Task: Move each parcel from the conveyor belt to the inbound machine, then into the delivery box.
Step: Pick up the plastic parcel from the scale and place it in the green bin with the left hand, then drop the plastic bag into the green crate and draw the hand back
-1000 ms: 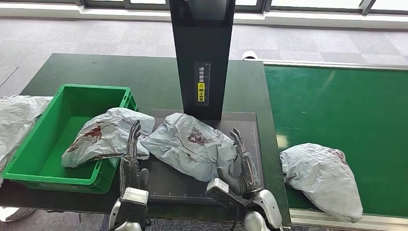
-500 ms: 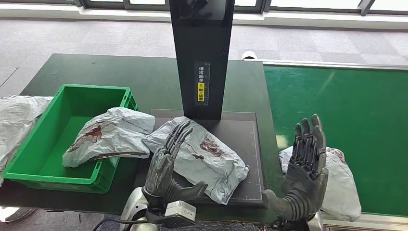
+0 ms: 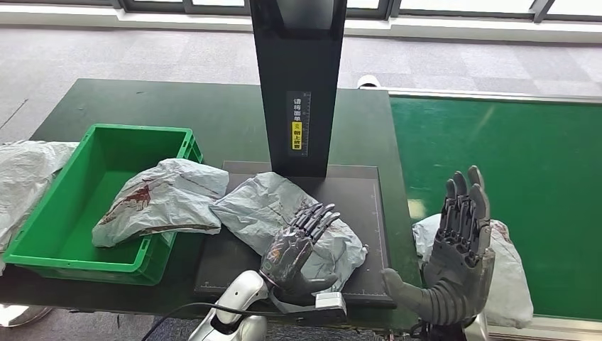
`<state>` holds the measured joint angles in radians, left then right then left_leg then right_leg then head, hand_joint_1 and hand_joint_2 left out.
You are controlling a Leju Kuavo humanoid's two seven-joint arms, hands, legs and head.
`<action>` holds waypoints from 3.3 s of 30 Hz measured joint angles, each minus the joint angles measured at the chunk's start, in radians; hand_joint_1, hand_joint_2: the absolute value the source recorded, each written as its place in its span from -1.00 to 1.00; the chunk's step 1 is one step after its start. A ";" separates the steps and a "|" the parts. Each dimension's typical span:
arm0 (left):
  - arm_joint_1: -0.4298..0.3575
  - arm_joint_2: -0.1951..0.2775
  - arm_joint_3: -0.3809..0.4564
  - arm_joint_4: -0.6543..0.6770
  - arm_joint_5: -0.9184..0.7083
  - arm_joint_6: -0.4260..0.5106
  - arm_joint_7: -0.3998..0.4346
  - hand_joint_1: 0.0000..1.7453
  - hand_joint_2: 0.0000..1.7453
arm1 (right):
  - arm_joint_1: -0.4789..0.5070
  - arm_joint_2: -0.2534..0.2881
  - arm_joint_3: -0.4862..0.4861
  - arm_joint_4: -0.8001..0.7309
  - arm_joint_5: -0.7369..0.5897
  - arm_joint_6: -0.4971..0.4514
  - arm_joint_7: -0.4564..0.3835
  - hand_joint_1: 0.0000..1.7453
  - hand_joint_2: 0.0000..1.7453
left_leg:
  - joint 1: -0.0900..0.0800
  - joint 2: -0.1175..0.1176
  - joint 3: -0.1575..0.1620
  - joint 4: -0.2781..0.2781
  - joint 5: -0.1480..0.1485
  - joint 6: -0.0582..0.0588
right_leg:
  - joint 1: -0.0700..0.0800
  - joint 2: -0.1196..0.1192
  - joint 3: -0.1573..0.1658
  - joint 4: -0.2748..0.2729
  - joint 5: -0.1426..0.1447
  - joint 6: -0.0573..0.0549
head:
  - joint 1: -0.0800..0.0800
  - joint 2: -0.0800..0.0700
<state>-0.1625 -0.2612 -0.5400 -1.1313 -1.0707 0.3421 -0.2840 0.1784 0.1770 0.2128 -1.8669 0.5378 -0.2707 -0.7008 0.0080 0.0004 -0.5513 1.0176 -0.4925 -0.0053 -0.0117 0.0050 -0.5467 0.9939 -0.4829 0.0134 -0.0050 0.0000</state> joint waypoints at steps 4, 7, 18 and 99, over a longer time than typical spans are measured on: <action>-0.072 -0.017 -0.026 0.197 -0.096 -0.010 0.083 -1.00 1.00 | -0.007 0.000 -0.003 0.008 0.017 -0.021 0.000 -1.00 1.00 | 0.000 0.000 0.000 0.000 0.000 0.000 | 0.000 0.000 0.000 0.000 0.000 0.000 | 0.000 0.000; -0.129 -0.033 -0.053 0.320 -0.096 -0.010 0.126 -1.00 1.00 | -0.012 0.000 -0.003 0.023 0.012 -0.044 0.000 -1.00 1.00 | 0.000 -0.001 0.000 0.000 0.000 0.000 | 0.000 -0.001 0.001 0.000 0.000 0.000 | 0.000 0.000; -0.256 -0.085 -0.086 0.541 -0.122 -0.016 0.224 0.05 1.00 | -0.045 -0.001 0.001 0.080 0.008 -0.098 0.000 -1.00 1.00 | 0.000 -0.001 -0.001 0.000 0.000 0.001 | 0.000 -0.001 0.010 -0.001 -0.001 0.001 | 0.000 0.000; 0.007 0.019 0.463 -0.594 -0.422 0.354 -0.024 1.00 1.00 | -0.073 -0.059 0.085 0.225 -0.064 -0.229 0.040 -1.00 1.00 | 0.000 -0.002 -0.004 0.000 0.004 -0.001 | 0.000 -0.001 -0.004 0.003 0.002 -0.002 | 0.000 0.000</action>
<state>-0.1553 -0.2425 -0.0775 -1.7253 -1.4931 0.6958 -0.3078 0.1051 0.1181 0.2973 -1.6422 0.4742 -0.4995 -0.6611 0.0078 -0.0015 -0.5550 1.0173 -0.4883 -0.0067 -0.0119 0.0039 -0.5507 0.9964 -0.4812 0.0119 -0.0050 -0.0001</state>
